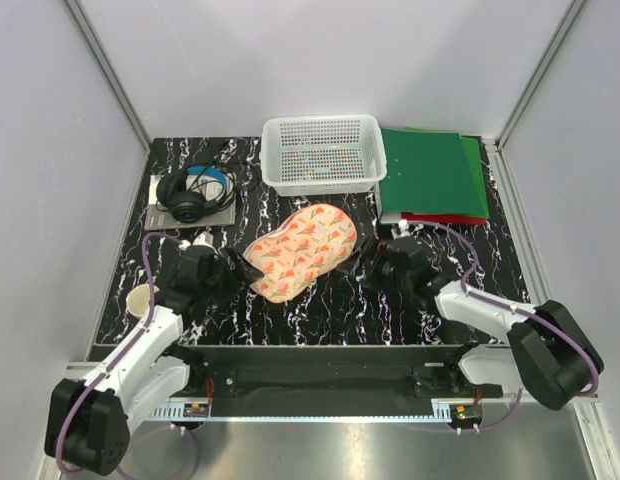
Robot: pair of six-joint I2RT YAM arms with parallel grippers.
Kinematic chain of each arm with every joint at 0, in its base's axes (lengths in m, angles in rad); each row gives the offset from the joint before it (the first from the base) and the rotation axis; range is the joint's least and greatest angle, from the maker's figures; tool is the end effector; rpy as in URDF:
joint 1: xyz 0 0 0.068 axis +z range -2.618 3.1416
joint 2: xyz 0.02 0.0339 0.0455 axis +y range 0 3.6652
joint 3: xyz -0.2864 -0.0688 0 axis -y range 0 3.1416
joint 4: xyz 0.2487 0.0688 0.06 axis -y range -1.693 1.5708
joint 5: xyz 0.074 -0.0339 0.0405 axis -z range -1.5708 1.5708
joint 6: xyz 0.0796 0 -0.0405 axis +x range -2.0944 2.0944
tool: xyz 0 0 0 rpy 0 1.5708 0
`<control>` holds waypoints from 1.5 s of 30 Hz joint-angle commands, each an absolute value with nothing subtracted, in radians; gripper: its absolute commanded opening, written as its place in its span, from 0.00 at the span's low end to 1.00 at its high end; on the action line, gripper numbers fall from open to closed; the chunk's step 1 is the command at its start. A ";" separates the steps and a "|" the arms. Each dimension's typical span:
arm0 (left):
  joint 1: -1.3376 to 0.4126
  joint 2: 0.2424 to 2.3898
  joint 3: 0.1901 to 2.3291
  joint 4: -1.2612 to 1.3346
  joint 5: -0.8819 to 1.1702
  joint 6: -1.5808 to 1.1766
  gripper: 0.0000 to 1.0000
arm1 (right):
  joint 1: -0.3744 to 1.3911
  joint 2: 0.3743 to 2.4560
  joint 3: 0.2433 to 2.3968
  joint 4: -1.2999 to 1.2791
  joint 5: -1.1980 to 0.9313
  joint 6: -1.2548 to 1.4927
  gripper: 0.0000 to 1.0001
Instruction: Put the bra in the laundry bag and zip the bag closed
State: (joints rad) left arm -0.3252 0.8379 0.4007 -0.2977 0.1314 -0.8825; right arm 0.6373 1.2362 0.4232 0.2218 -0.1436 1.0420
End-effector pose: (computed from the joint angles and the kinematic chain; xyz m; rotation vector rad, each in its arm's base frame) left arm 0.1791 -0.0714 0.1729 -0.5980 2.3476 -0.7418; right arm 0.2081 0.1682 0.1595 0.3883 2.3464 1.0573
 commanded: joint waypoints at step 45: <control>-0.209 1.609 0.643 0.029 0.420 -0.718 0.00 | 0.486 1.385 0.681 0.110 -0.304 0.839 0.99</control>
State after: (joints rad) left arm -0.1879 1.5730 0.6224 0.0406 0.4244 -0.7177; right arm 0.4034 1.5261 0.7422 -0.0284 -0.3908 0.6987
